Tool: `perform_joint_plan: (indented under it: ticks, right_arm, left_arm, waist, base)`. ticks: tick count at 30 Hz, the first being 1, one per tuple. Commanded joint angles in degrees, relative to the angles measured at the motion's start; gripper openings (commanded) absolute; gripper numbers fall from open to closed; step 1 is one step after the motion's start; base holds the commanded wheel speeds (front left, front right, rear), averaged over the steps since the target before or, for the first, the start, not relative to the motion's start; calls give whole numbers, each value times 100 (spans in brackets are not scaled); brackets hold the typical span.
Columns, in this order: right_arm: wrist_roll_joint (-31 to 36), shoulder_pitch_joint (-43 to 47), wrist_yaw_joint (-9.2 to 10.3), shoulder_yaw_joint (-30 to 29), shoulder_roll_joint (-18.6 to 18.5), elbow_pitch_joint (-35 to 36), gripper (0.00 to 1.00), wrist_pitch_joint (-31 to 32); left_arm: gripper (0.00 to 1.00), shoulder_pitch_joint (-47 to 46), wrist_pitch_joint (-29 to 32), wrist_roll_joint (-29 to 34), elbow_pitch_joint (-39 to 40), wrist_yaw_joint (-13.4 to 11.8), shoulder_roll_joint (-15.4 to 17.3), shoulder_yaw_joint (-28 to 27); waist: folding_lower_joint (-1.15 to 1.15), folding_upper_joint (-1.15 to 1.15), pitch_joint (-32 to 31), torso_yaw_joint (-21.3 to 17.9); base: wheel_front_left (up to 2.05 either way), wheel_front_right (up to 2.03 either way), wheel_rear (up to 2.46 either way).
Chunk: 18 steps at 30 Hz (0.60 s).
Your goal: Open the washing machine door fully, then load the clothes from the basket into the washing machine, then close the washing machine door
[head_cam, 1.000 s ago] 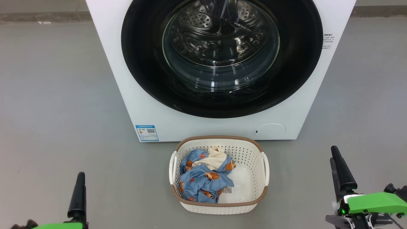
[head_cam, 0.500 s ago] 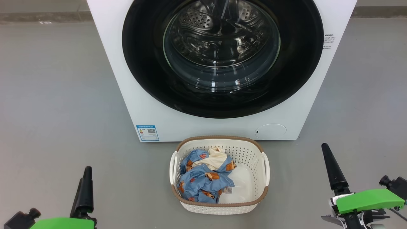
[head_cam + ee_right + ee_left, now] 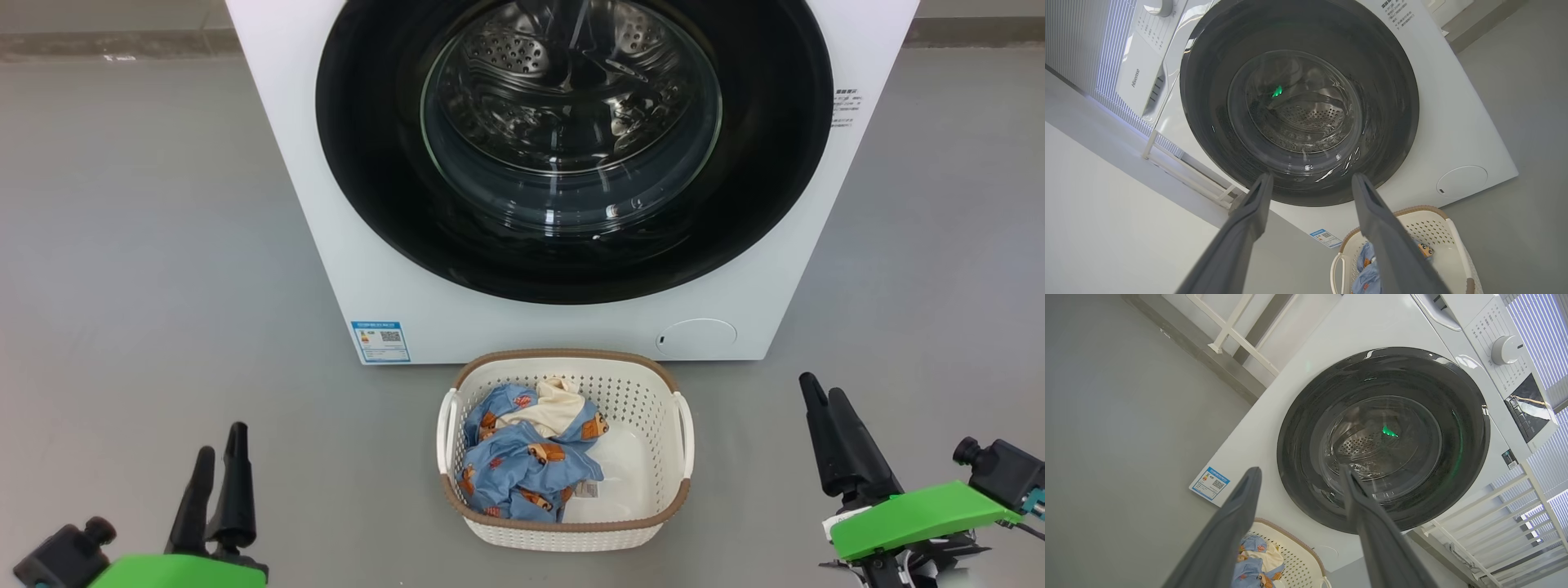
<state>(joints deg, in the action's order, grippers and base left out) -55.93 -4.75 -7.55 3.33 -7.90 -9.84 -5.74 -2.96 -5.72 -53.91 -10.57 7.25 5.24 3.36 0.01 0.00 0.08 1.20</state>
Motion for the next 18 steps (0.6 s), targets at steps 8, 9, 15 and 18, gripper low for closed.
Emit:
perform_joint_plan:
  ticks: [8, 9, 15, 18]
  right_arm:
    - [900, -287, 4, 220, -143, 175, 100, -188]
    - [1005, -288, 4, 225, -147, 173, 100, -205]
    - [1507, -296, 5, 298, -183, 152, 100, -306]
    - [1702, -302, 5, 342, -207, 153, 100, -356]
  left_arm:
    - [100, -293, -188, 982, 197, 16, 135, -38]
    - [100, -295, -205, 1104, 191, 16, 148, -21]
    - [100, -307, -306, 1732, 173, 16, 100, -61]
    - [100, -306, -356, 1945, 166, 17, 80, -58]
  waist:
    - [0, 0, -17, 30]
    - [0, 0, -19, 34]
    - [0, 0, -33, 59]
    - [0, 0, -44, 64]
  base:
    - [0, 0, 0]
    - [0, 0, 0]
    - [0, 0, 0]
    - [0, 0, 0]
